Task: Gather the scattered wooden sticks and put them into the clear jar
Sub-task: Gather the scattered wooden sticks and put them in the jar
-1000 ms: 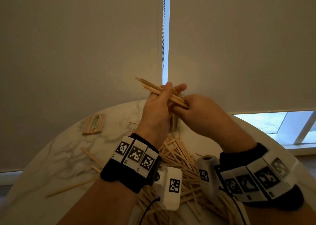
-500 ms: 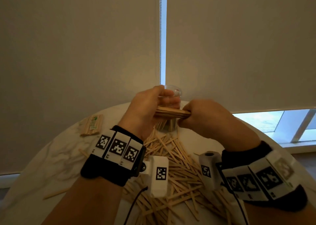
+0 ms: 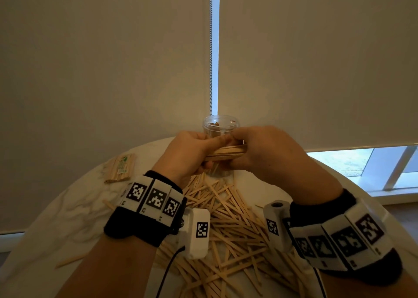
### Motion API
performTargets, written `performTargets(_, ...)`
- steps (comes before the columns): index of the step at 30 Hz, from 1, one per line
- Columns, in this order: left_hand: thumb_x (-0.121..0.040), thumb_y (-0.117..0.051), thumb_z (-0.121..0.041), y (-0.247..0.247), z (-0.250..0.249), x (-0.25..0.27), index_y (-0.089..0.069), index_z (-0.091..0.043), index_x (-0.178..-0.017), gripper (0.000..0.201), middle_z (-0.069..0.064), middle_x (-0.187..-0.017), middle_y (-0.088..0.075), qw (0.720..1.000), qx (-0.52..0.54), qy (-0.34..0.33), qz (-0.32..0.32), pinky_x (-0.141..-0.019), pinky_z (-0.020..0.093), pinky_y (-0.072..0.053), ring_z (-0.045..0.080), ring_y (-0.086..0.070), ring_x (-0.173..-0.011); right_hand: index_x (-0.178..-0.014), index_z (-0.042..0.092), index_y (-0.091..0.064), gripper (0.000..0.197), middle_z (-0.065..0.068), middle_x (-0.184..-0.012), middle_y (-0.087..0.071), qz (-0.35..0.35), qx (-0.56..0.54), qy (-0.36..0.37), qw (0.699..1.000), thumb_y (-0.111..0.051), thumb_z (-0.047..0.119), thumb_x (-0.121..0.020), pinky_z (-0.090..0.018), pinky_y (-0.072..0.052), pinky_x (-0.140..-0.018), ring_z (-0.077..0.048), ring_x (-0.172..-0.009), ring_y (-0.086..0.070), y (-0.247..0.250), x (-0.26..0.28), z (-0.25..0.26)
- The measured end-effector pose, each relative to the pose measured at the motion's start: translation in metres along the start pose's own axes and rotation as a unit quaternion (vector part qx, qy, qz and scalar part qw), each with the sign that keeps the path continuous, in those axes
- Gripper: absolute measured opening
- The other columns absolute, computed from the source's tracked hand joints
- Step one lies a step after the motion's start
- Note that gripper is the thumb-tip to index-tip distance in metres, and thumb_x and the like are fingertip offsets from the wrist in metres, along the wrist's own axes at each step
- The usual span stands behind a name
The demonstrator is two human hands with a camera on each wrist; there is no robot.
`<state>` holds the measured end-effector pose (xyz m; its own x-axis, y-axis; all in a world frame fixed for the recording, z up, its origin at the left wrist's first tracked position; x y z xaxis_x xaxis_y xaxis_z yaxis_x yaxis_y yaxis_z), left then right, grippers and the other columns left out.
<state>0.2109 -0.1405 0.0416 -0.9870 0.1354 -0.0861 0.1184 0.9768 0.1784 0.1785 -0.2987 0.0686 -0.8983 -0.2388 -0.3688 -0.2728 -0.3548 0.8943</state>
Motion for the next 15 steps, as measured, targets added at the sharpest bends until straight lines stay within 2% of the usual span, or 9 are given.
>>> performTargets(3, -0.082, -0.069, -0.056, -0.008, -0.002, 0.002, -0.076, -0.01, -0.091, 0.047, 0.01, -0.08, -0.075, 0.999, -0.017, -0.023, 0.032, -0.043, 0.02, -0.041, 0.012, -0.057, -0.049, -0.104, 0.03, -0.068, 0.034, 0.009, -0.074, -0.057, -0.015, 0.11, -0.031, 0.993, -0.071, 0.054, -0.08, -0.026, -0.039, -0.06, -0.013, -0.069, -0.055, -0.005, 0.0, -0.003)
performTargets(6, -0.082, -0.071, -0.054, -0.012, -0.002, 0.004, -0.078, -0.012, -0.091, 0.043, 0.013, -0.083, -0.076, 0.997, -0.031, -0.035, 0.062, -0.043, 0.019, -0.04, 0.01, -0.056, -0.049, -0.101, 0.023, -0.065, 0.03, 0.009, -0.067, -0.045, 0.004, 0.134, -0.069, 0.989, -0.068, 0.049, -0.084, -0.028, -0.041, -0.064, -0.013, -0.066, -0.051, -0.012, -0.001, -0.007)
performTargets(8, -0.08, -0.075, -0.049, -0.01, 0.0, 0.002, -0.078, -0.009, -0.091, 0.042, 0.023, -0.088, -0.073, 0.998, -0.013, -0.035, 0.058, -0.042, 0.017, -0.039, 0.009, -0.049, -0.047, -0.102, 0.025, -0.065, 0.031, 0.009, -0.07, -0.051, 0.013, 0.119, -0.067, 0.991, -0.07, 0.049, -0.083, -0.028, -0.043, -0.065, -0.012, -0.066, -0.052, -0.012, -0.003, -0.008)
performTargets(10, -0.078, -0.077, -0.047, -0.008, 0.003, -0.002, -0.077, -0.005, -0.093, 0.045, 0.03, -0.089, -0.068, 0.998, 0.014, -0.026, 0.05, -0.043, 0.017, -0.039, 0.009, -0.047, -0.047, -0.108, 0.028, -0.066, 0.033, 0.007, -0.083, -0.063, 0.006, 0.087, -0.052, 0.995, -0.074, 0.046, -0.081, -0.028, -0.047, -0.068, -0.014, -0.075, -0.058, -0.009, -0.003, -0.008)
performTargets(12, -0.076, -0.078, -0.045, -0.004, 0.004, -0.003, -0.076, 0.0, -0.093, 0.047, 0.024, -0.083, -0.062, 0.998, 0.034, -0.02, 0.043, -0.042, 0.016, -0.039, 0.009, -0.047, -0.048, -0.108, 0.029, -0.063, 0.035, 0.006, -0.093, -0.067, 0.001, 0.049, -0.031, 0.998, -0.077, 0.043, -0.079, -0.03, -0.05, -0.072, -0.014, -0.081, -0.061, -0.006, -0.003, -0.009)
performTargets(15, -0.075, -0.078, -0.044, 0.001, 0.005, -0.006, -0.074, 0.003, -0.094, 0.051, 0.021, -0.083, -0.06, 0.998, 0.041, -0.012, 0.038, -0.042, 0.016, -0.038, 0.01, -0.045, -0.051, -0.104, 0.028, -0.062, 0.032, 0.006, -0.092, -0.067, 0.005, 0.026, -0.026, 0.999, -0.08, 0.039, -0.079, -0.031, -0.052, -0.072, -0.013, -0.079, -0.061, -0.004, -0.002, -0.01)
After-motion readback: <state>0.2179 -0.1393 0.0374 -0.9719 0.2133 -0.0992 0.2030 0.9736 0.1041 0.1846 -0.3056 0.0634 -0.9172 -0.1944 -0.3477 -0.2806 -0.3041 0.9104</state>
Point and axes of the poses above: each hand's wrist, its own x-axis away from the middle knuckle, its own y-axis out of the back of the hand, z = x × y, the point moved 1 cm from there along -x, towards the middle knuckle
